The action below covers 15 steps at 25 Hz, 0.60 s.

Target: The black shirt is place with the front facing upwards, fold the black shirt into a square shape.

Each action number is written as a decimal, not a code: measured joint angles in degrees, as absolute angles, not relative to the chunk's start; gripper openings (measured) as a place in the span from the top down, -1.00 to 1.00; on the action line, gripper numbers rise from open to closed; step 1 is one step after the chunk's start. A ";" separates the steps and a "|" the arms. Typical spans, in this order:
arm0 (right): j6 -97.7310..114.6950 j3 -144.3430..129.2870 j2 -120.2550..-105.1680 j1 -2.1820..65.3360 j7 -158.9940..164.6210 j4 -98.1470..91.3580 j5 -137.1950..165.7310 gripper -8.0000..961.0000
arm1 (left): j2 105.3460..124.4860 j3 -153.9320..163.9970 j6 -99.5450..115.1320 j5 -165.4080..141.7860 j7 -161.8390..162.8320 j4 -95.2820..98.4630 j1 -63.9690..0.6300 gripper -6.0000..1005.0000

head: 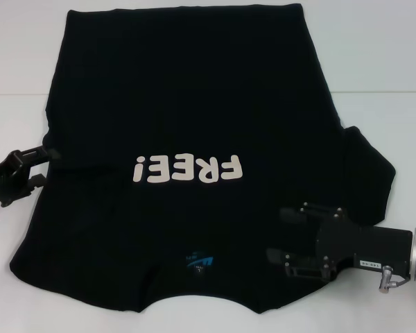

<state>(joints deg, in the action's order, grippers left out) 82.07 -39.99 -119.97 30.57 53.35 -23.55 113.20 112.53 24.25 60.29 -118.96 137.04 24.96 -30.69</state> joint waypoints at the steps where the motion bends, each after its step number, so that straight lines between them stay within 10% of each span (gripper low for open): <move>1: 82.05 -39.99 -119.97 30.52 53.35 -23.55 113.20 -0.68 | 112.62 24.25 59.39 -118.89 137.01 24.96 -31.04 -0.34; 15: 81.96 -39.99 -119.97 30.27 53.35 -23.46 113.20 -0.68 | 112.84 24.70 55.74 -119.38 136.93 24.18 -32.85 -0.34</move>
